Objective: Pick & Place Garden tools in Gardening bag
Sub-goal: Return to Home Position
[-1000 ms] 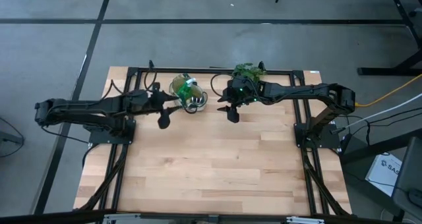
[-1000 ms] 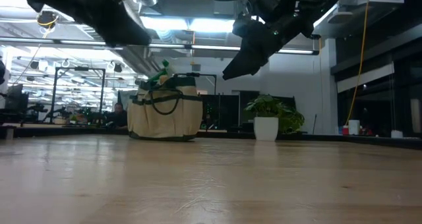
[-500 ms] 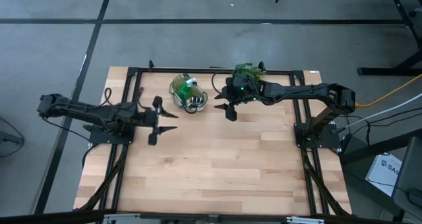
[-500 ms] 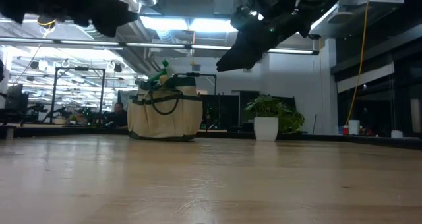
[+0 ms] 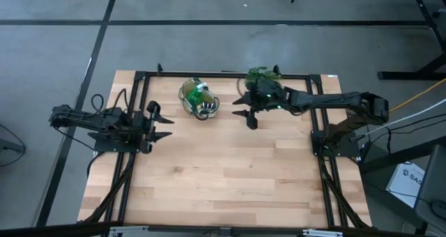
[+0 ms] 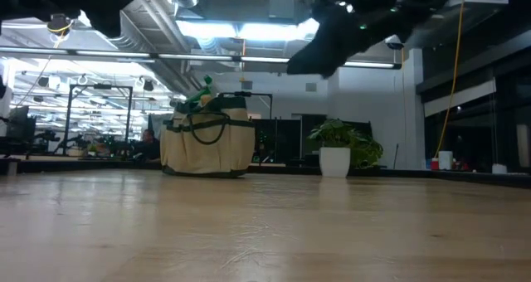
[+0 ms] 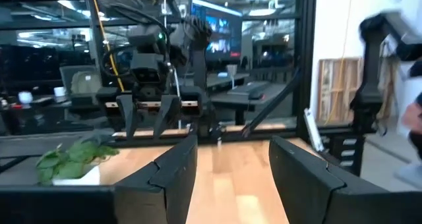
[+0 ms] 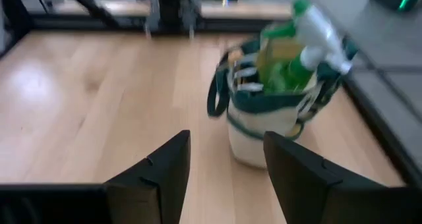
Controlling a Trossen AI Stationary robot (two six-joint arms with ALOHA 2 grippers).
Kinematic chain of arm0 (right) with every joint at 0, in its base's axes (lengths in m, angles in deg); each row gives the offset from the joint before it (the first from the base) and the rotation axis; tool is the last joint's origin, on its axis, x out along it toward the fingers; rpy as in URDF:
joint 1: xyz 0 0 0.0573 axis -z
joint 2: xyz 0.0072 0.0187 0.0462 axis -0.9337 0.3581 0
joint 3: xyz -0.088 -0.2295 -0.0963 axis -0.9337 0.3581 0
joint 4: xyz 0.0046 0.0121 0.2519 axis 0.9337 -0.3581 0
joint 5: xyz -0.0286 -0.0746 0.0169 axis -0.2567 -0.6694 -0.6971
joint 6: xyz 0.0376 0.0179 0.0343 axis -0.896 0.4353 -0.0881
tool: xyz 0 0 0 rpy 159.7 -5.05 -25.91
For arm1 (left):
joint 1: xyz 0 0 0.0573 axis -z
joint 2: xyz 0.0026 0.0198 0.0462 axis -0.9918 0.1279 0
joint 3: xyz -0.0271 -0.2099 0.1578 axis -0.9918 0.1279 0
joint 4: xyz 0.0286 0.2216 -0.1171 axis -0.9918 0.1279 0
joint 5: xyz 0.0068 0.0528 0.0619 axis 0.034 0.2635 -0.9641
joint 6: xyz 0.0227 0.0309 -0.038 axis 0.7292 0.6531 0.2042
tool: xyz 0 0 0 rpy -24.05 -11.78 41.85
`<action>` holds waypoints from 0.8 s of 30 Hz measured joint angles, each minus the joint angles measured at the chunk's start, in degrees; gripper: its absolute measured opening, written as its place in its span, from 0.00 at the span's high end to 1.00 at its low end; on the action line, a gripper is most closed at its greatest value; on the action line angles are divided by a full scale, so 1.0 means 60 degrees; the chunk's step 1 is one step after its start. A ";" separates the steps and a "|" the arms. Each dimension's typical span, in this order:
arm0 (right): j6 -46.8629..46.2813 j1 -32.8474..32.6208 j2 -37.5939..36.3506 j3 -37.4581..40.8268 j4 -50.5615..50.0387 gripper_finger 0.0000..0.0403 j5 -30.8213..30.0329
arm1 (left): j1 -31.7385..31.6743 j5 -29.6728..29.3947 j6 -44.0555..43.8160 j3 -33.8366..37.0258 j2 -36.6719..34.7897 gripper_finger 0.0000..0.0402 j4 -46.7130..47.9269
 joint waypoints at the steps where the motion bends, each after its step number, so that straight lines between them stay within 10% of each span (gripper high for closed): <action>1: 0.0000 0.0000 -0.0213 0.0343 0.0435 0.52 0.0002 | 0.0014 0.0008 -0.0078 0.0000 -0.0088 0.54 0.0004; 12: -0.0087 0.0135 -0.2280 0.4210 0.4343 0.52 0.2992 | 0.0039 -0.0064 -0.0136 -0.0007 -0.0241 0.55 -0.0036; 24: 0.0063 -0.1709 -0.3781 0.4512 0.3334 0.52 -0.1360 | 0.0039 -0.0075 -0.0130 -0.0007 -0.0234 0.55 -0.0038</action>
